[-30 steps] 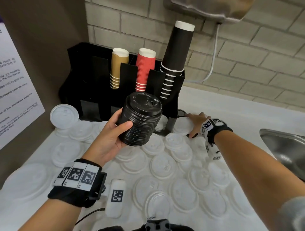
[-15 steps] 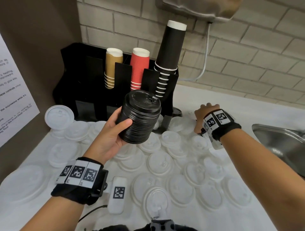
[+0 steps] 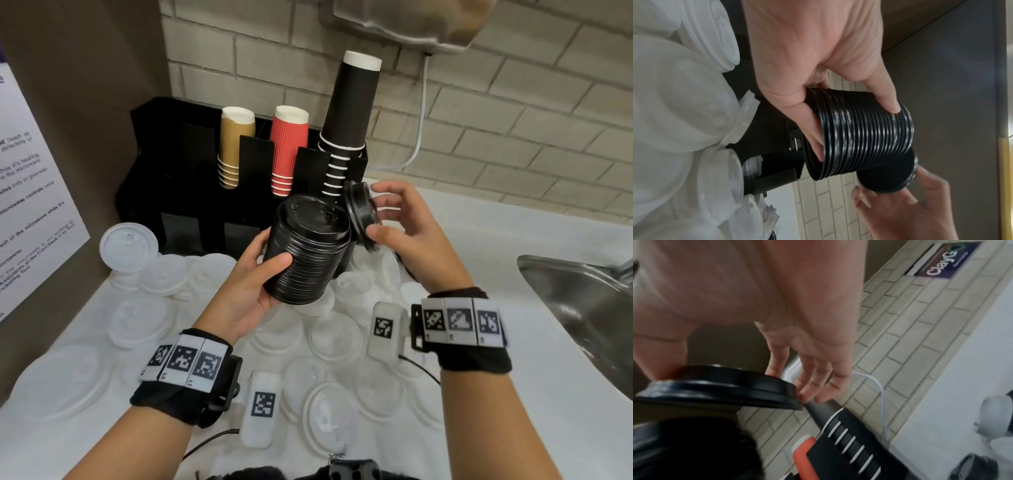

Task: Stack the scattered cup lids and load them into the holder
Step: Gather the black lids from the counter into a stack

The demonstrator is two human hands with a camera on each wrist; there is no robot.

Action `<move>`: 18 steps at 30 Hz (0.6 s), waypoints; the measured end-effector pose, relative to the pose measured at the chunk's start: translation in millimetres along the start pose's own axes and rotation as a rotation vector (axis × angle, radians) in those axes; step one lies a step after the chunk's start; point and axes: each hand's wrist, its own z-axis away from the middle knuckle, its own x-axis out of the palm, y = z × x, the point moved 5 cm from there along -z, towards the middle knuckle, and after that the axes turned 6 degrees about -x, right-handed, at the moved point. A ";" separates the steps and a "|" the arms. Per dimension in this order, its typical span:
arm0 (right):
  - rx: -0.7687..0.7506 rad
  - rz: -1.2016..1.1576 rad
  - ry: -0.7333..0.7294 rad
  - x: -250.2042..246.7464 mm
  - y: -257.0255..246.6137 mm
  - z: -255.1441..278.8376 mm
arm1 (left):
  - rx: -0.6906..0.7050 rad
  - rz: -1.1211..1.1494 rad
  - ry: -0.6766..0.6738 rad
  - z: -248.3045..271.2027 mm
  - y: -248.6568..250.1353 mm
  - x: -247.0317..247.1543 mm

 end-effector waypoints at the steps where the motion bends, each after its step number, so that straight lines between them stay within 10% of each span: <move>1: -0.023 -0.010 -0.008 6.4 -2.1 2.5 | -0.002 -0.005 -0.005 0.3 -0.8 1.0; 18: -0.127 0.272 -0.226 41.8 -26.6 -12.9 | -0.037 -0.074 -0.005 3.5 0.9 3.3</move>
